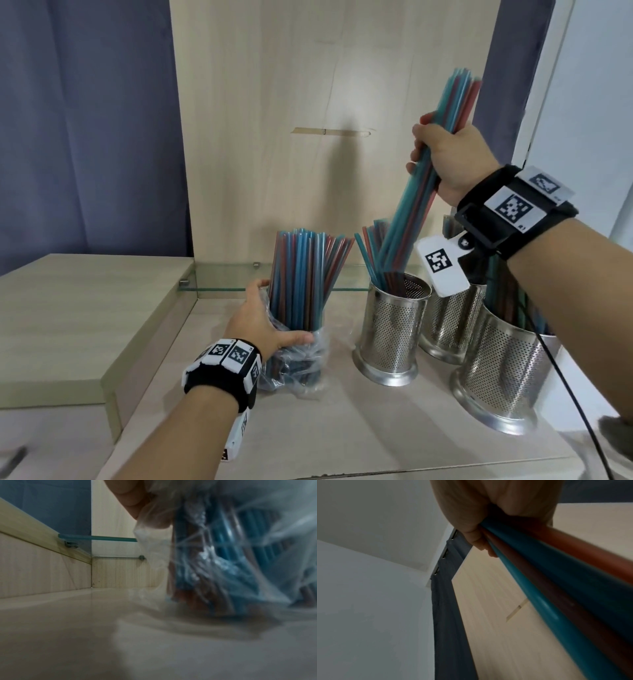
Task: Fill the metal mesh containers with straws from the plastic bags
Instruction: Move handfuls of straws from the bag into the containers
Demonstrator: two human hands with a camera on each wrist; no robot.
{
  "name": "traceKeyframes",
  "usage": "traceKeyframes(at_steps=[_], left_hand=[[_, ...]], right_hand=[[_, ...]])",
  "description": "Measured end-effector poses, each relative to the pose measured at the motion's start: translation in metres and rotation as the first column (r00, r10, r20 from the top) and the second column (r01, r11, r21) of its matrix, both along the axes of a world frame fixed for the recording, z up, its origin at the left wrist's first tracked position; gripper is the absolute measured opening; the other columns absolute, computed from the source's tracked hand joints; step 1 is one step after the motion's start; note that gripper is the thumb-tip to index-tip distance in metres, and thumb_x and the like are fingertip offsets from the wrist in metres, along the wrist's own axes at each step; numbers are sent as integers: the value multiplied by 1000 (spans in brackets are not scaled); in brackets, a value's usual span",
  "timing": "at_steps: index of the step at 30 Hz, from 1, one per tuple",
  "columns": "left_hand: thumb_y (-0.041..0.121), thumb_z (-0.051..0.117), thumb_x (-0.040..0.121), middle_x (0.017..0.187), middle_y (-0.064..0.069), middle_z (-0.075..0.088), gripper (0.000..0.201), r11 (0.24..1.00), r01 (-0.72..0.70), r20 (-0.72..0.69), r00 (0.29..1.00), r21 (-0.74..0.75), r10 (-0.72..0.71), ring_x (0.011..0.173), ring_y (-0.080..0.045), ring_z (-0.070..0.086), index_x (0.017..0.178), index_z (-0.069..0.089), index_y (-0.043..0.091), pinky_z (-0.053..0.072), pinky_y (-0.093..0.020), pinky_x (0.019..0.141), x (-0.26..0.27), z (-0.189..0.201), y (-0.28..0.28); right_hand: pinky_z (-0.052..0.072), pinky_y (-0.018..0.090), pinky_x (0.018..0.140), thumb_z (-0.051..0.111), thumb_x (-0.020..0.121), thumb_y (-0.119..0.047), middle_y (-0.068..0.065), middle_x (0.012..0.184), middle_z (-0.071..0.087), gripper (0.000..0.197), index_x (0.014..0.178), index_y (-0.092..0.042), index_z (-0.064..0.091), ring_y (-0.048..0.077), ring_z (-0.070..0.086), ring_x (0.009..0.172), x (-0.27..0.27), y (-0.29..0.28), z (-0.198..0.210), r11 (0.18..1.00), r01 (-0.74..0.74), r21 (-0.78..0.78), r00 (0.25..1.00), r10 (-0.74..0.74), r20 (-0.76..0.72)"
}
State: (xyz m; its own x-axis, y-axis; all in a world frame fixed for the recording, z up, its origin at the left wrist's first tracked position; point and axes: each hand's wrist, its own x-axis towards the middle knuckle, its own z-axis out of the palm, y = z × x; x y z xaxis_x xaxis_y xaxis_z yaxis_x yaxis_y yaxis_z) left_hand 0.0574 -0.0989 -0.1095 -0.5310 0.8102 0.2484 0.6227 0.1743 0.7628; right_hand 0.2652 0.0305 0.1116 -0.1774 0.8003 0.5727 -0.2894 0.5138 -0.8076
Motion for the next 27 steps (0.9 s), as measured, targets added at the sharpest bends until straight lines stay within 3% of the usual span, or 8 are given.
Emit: traceKeyframes(at_steps=[3, 9, 15, 17, 19, 23, 27], left_hand=[[51, 92, 36, 130, -1, 60, 123, 1000, 4, 2, 1000, -11, -4, 118, -22, 58, 137, 28, 24, 47, -37, 99, 0, 0, 0], [49, 94, 39, 132, -2, 59, 122, 1000, -4, 6, 1000, -30, 4, 120, -23, 56, 139, 28, 24, 45, -38, 99, 1, 1, 1], [48, 94, 39, 132, -3, 58, 122, 999, -7, 6, 1000, -37, 8, 120, -24, 56, 139, 27, 24, 45, -39, 100, 2, -1, 3], [47, 94, 40, 133, -3, 58, 123, 999, -10, 8, 1000, -32, 10, 120, -24, 56, 140, 27, 23, 45, -38, 99, 0, -1, 2], [48, 94, 40, 133, -3, 57, 123, 999, -8, 6, 1000, -32, 9, 121, -24, 55, 140, 27, 24, 44, -38, 99, 1, -1, 3], [47, 94, 39, 135, -4, 56, 123, 999, -15, 4, 1000, -33, 15, 122, -24, 54, 140, 27, 23, 44, -39, 100, 1, -1, 4], [51, 93, 36, 136, -3, 55, 126, 999, -19, -3, 1000, -33, 19, 124, -24, 52, 140, 27, 23, 42, -39, 102, 1, -1, 5]], right_hand=[[49, 30, 56, 58, 92, -5, 0, 63, 48, 17, 85, -17, 49, 12, 50, 49, 3, 13, -13, 998, 58, 24, 996, -59, 67], [50, 30, 61, 61, 92, -11, 3, 65, 53, 15, 87, -18, 49, 14, 53, 53, -4, 29, -67, 988, 119, 103, 942, -145, 303], [52, 41, 73, 63, 92, -16, 3, 69, 58, 14, 82, -20, 54, 18, 56, 62, -8, 45, -121, 979, 193, 60, 889, -201, 412], [54, 40, 75, 64, 92, -17, 0, 73, 60, 12, 86, -22, 56, 17, 59, 66, -12, 46, -136, 977, 207, 60, 880, -212, 425], [52, 32, 74, 65, 94, -19, -4, 78, 61, 8, 99, -18, 58, 15, 61, 72, -13, 46, -145, 972, 230, 44, 875, -226, 428], [49, 26, 78, 69, 91, -27, 0, 92, 65, 34, 118, -9, 60, 18, 65, 85, -15, 50, -149, 958, 288, 11, 851, -261, 455], [50, 26, 80, 78, 83, -30, -2, 101, 62, 59, 127, -6, 45, 17, 64, 94, -13, 47, -139, 946, 324, -1, 850, -291, 439]])
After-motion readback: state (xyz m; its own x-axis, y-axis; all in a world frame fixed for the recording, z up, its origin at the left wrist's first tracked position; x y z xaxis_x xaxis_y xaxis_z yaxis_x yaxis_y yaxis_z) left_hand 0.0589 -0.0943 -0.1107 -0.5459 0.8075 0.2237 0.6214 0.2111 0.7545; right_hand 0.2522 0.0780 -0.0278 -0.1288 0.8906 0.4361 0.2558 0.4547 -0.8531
